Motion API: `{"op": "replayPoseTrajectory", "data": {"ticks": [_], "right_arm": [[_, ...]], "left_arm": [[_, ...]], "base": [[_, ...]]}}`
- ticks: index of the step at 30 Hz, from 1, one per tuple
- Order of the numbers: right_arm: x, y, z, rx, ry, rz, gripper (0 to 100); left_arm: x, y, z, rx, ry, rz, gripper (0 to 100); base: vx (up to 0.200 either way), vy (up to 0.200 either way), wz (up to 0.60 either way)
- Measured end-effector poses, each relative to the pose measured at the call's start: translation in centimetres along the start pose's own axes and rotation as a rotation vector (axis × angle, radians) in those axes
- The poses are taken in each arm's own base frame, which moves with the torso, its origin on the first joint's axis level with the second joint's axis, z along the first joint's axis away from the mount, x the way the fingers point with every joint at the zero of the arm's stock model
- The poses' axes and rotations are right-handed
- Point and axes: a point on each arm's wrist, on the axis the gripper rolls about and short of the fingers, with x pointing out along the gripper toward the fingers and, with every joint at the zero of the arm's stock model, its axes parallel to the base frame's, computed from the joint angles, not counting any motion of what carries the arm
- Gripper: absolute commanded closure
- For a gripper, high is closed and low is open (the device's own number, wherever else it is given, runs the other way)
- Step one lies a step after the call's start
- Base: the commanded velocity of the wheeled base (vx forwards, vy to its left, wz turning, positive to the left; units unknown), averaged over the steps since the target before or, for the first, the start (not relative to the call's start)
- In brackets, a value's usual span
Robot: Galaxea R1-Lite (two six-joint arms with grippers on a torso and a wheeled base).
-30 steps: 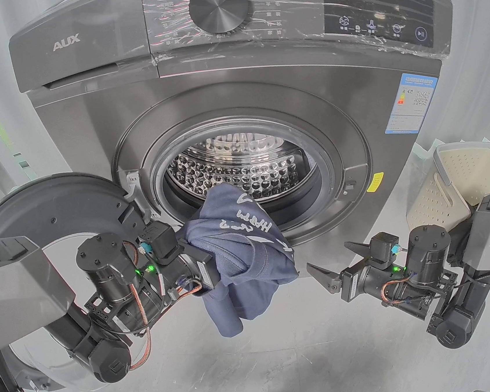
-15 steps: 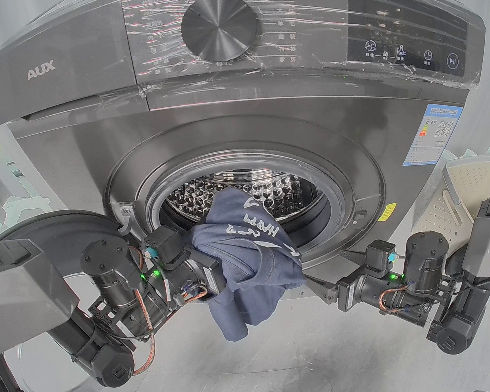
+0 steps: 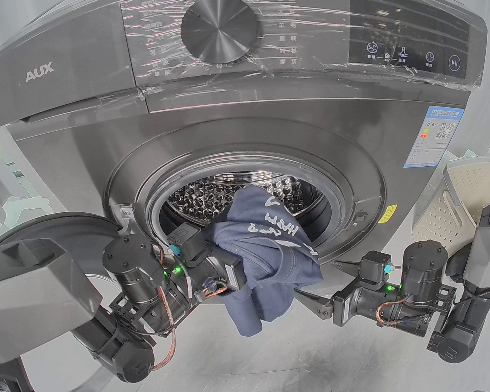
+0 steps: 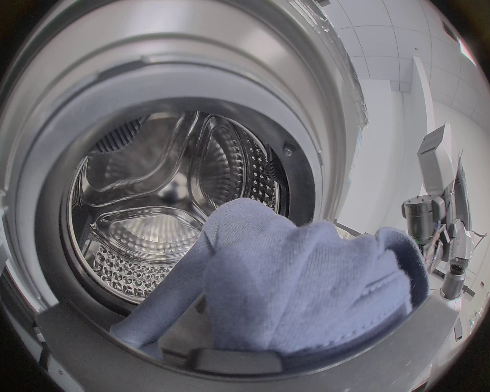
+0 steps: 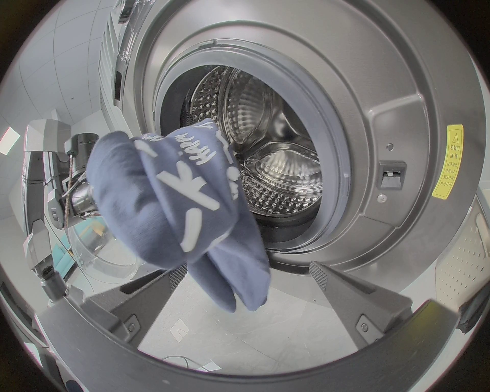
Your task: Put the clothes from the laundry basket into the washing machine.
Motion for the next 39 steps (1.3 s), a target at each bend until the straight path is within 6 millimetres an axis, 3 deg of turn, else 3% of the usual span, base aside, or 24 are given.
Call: {"op": "replayPoseTrajectory", "data": {"ticks": [6, 19, 30, 39], "right_arm": [[-0.1, 0.4, 0.0, -0.002, 0.002, 0.012, 0], [-0.2, 0.8, -0.1, -0.004, 0.009, 0.025, 0], [-0.2, 1.2, -0.3, -0.005, 0.014, 0.036, 0], [-0.2, 1.4, -0.4, -0.006, 0.019, 0.042, 0]], "left_arm": [[1.8, 0.3, -0.7, -0.021, -0.021, 0.000, 100], [9.3, 2.5, -1.6, -0.041, -0.182, 0.068, 100], [13.1, 4.6, -3.6, -0.083, -0.057, 0.188, 100], [15.7, 6.4, -2.7, -0.101, -0.024, 0.229, 100]], "base": [[0.000, 0.000, 0.00], [0.000, 0.000, 0.00], [0.000, 0.000, 0.00], [0.000, 0.000, 0.00]]}}
